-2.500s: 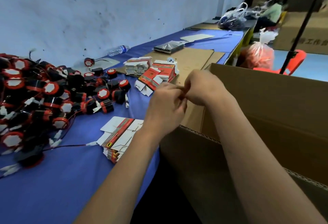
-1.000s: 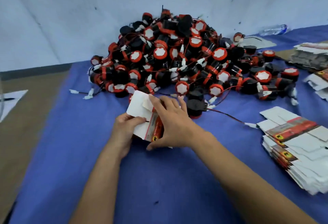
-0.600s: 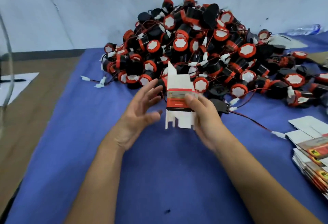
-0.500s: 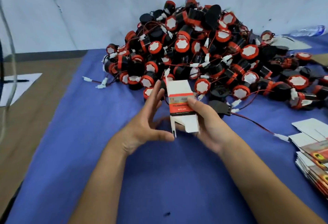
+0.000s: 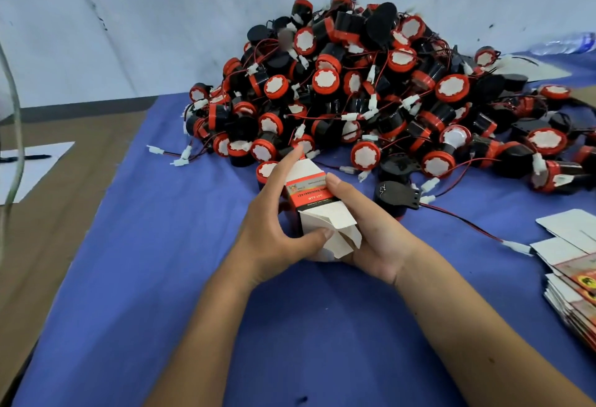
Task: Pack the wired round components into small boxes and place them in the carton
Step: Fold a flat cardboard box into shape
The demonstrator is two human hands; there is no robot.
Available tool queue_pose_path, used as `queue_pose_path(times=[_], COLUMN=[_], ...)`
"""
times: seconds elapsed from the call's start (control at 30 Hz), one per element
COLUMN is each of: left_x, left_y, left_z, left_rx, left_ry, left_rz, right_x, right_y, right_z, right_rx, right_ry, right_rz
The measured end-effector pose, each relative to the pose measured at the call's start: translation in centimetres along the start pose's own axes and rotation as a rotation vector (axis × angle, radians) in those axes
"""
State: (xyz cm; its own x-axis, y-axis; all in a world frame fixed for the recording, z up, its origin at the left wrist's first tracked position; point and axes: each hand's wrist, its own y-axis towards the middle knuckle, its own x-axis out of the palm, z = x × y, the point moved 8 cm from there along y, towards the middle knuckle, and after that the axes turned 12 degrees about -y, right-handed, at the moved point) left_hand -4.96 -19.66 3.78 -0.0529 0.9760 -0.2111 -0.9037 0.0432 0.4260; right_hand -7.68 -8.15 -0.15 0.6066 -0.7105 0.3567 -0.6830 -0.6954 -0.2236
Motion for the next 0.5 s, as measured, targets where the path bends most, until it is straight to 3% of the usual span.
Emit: queue_pose_path(times=[0.5], left_x=[0.76], left_y=[-0.18], left_z=[-0.89], left_rx=[-0.155], left_ry=[-0.095], left_rz=[-0.011], right_x=[-0.3], right_y=[0.1], right_z=[-0.22], right_rx=[-0.091], right_ry=[-0.138], right_rz=[0.052])
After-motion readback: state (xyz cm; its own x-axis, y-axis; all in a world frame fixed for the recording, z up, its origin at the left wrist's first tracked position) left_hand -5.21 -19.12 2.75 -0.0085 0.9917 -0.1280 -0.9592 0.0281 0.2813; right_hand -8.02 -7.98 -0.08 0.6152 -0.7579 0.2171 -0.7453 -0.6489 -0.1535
